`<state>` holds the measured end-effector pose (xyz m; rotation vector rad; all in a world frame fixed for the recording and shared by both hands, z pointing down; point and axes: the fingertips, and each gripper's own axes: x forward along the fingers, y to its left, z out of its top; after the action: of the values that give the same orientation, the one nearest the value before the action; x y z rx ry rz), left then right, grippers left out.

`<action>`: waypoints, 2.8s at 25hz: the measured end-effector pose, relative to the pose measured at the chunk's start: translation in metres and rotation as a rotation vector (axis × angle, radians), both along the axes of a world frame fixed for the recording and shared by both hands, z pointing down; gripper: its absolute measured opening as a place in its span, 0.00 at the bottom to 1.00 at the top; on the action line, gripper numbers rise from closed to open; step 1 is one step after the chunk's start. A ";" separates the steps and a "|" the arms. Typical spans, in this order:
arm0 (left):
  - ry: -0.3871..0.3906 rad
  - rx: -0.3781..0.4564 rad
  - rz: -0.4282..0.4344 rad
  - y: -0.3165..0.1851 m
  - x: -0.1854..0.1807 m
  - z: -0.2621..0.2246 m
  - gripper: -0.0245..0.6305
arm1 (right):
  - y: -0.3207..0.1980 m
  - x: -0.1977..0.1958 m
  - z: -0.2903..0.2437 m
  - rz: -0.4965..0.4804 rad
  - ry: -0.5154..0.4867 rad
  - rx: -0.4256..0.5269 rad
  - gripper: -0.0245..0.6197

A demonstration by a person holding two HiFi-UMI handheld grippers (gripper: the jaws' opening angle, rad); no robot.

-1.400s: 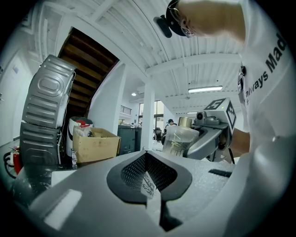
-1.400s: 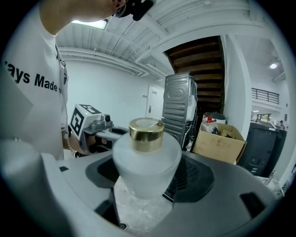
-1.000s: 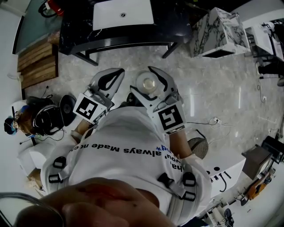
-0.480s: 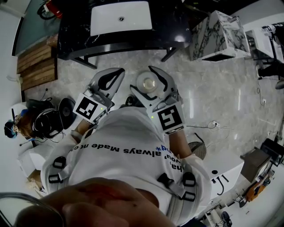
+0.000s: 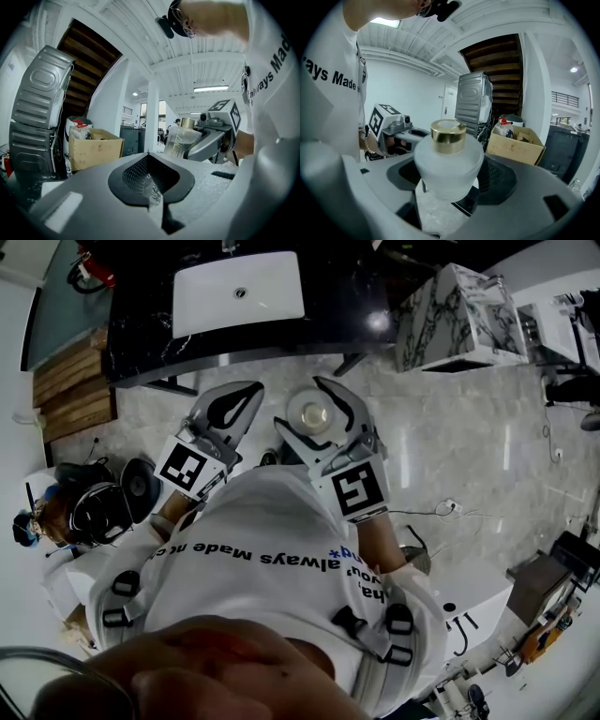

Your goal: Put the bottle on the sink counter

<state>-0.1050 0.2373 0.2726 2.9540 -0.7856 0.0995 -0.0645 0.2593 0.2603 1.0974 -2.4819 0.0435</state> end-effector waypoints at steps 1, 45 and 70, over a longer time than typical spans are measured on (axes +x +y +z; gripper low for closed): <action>-0.002 0.009 0.004 -0.006 0.006 -0.001 0.04 | -0.006 0.006 -0.001 0.000 -0.004 0.000 0.55; -0.004 -0.030 -0.024 -0.196 0.097 0.008 0.04 | -0.190 0.094 0.014 -0.035 -0.021 -0.044 0.55; 0.036 -0.052 -0.002 -0.357 0.048 0.006 0.04 | -0.358 0.041 0.011 -0.016 0.013 -0.033 0.55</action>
<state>-0.0574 -0.1202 0.2786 2.8978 -0.7691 0.0659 -0.0233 -0.0983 0.2716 1.0612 -2.4694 0.0719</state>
